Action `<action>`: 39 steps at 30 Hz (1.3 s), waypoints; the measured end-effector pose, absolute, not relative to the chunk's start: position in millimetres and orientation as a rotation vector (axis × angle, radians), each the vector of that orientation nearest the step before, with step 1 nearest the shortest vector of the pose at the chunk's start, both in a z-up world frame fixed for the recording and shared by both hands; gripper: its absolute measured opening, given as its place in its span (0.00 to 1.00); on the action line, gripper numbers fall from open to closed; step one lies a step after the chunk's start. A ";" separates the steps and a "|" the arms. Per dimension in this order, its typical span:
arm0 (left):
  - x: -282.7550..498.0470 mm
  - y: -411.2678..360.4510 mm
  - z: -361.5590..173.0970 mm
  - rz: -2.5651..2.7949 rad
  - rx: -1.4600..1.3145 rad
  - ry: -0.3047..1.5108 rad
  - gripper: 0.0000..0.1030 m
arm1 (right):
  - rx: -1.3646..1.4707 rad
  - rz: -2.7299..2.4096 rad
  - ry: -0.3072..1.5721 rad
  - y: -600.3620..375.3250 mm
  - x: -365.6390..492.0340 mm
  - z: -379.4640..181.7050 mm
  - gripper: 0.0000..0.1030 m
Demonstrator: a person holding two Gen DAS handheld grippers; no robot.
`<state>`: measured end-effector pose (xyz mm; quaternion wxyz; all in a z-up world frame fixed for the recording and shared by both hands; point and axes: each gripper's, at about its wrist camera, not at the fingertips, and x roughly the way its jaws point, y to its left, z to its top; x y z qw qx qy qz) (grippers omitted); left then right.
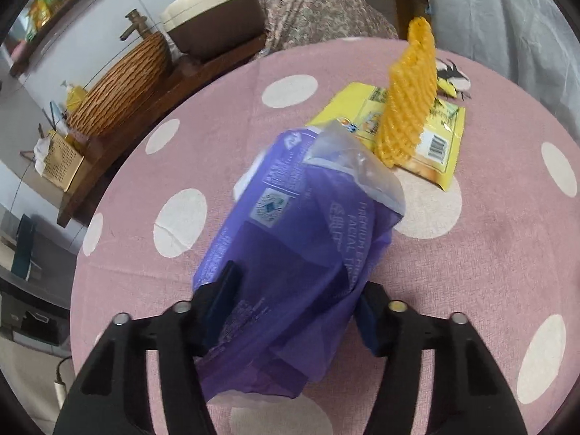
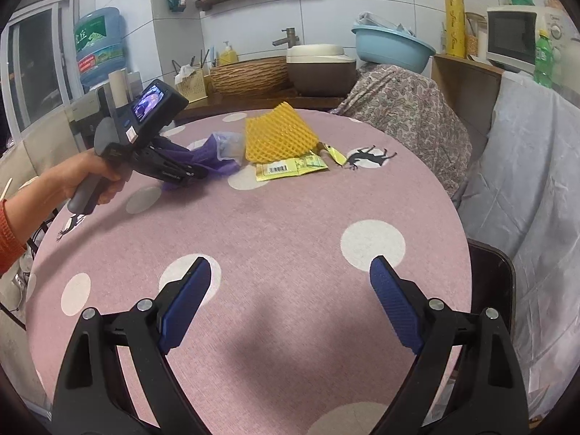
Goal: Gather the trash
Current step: 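Return to the table and grasp the purple plastic bag with the left tool, then grasp the yellow foam net with the right tool while the left tool holds the bag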
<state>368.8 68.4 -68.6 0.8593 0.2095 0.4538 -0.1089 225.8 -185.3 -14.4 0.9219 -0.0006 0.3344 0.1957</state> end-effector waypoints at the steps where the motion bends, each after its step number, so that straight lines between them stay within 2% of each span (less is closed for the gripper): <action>1: 367.0 75.8 -65.1 -0.223 0.399 0.944 0.42 | -0.003 0.410 0.683 -182.2 228.8 -12.5 0.86; 3: 363.6 85.1 -60.8 -0.216 0.344 0.931 0.29 | -0.003 0.428 0.674 -176.2 236.5 -9.0 0.86; 4: 361.7 90.1 -58.1 -0.214 0.316 0.921 0.25 | -0.003 0.440 0.672 -172.8 239.6 -7.4 0.86; 5: 359.1 94.9 -56.0 -0.207 0.288 0.911 0.16 | -0.006 0.459 0.670 -166.7 245.9 -4.9 0.86; 6: 355.8 102.8 -51.9 -0.206 0.240 0.903 0.15 | -0.012 0.473 0.667 -160.0 253.3 -2.5 0.86; 13: 335.5 132.3 -33.2 -0.239 0.035 0.855 0.13 | -0.076 0.451 0.648 -117.1 323.5 3.3 0.86; 22: 299.2 139.4 -22.8 -0.232 -0.015 0.799 0.13 | -0.045 0.388 0.698 -82.1 408.6 -2.0 0.86; 31: 282.1 153.7 -23.0 -0.208 -0.056 0.793 0.13 | -0.098 0.345 0.760 -56.8 439.8 -20.2 0.86; 33: 278.3 155.6 -23.0 -0.205 -0.059 0.793 0.13 | -0.095 0.337 0.778 -55.1 443.9 -27.3 0.79; 36: 273.2 156.4 -22.0 -0.201 -0.050 0.789 0.13 | -0.068 0.363 0.815 -54.1 447.5 -37.0 0.54; 38: 271.0 156.9 -21.5 -0.194 -0.045 0.786 0.13 | -0.063 0.375 0.840 -52.2 449.4 -44.7 0.31; 39: 270.0 156.7 -20.9 -0.194 -0.046 0.785 0.13 | -0.055 0.382 0.850 -51.6 449.5 -48.0 0.24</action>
